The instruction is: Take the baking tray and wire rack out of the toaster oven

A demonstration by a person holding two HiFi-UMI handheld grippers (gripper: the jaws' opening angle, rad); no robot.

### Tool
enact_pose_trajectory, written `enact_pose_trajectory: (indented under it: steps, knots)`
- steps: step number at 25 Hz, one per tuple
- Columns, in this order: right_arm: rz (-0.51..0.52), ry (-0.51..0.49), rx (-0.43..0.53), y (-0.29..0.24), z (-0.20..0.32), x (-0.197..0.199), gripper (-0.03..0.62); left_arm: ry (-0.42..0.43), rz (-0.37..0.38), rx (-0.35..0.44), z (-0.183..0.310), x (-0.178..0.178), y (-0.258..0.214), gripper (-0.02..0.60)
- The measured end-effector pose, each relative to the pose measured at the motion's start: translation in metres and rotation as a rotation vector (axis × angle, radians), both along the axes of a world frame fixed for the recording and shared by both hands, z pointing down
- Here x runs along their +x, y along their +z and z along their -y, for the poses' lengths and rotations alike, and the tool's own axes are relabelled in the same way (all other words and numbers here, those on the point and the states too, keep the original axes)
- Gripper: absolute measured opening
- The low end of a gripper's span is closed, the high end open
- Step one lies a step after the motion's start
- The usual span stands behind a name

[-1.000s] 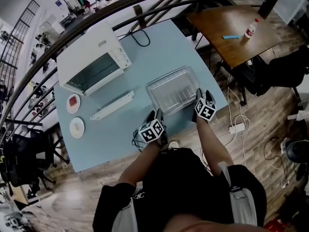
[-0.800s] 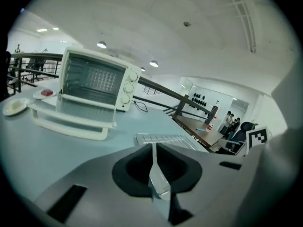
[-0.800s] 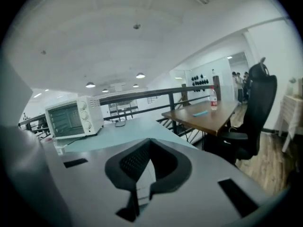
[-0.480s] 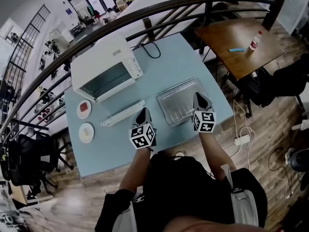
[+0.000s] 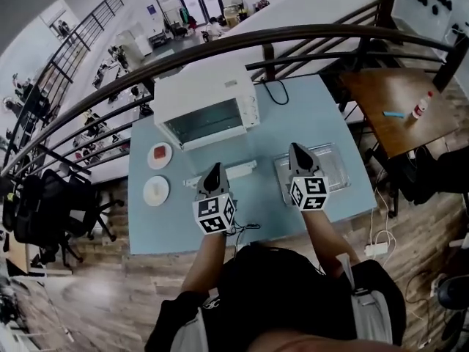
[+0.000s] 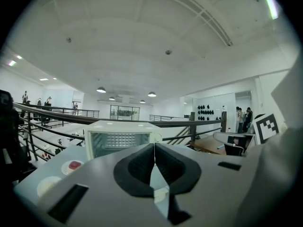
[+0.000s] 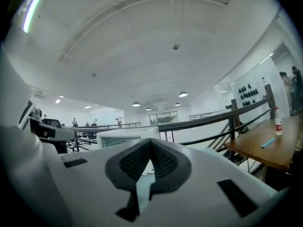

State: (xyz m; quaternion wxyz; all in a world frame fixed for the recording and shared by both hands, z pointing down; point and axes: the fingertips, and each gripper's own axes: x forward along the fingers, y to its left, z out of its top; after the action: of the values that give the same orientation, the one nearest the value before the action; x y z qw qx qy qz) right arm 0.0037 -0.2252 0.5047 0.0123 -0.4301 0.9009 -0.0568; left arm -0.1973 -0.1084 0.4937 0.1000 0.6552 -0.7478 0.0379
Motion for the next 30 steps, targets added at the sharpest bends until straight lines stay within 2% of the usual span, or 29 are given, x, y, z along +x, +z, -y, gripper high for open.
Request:
enact_pose_trajectory:
  steps: [6, 11, 18, 22, 30]
  knots:
    - [0.034, -0.135, 0.067, -0.037, -0.022, -0.084, 0.002, -0.083, 0.006, 0.032, -0.031, -0.053, -0.019, 0.015]
    - [0.035, -0.202, 0.074, -0.045, -0.033, -0.126, 0.002, -0.135, 0.016, 0.059, -0.048, -0.082, -0.030, 0.015]
    - [0.024, -0.255, 0.066, -0.044, -0.040, -0.152, 0.002, -0.160, -0.025, 0.070, -0.056, -0.101, -0.030, 0.015]
    - [0.007, -0.290, 0.071, -0.039, -0.046, -0.165, 0.002, -0.147, -0.038, 0.055, -0.055, -0.106, -0.022, 0.015]
    - [0.005, -0.295, 0.065, -0.037, -0.046, -0.172, 0.002, -0.141, -0.045, 0.065, -0.053, -0.112, -0.022, 0.015]
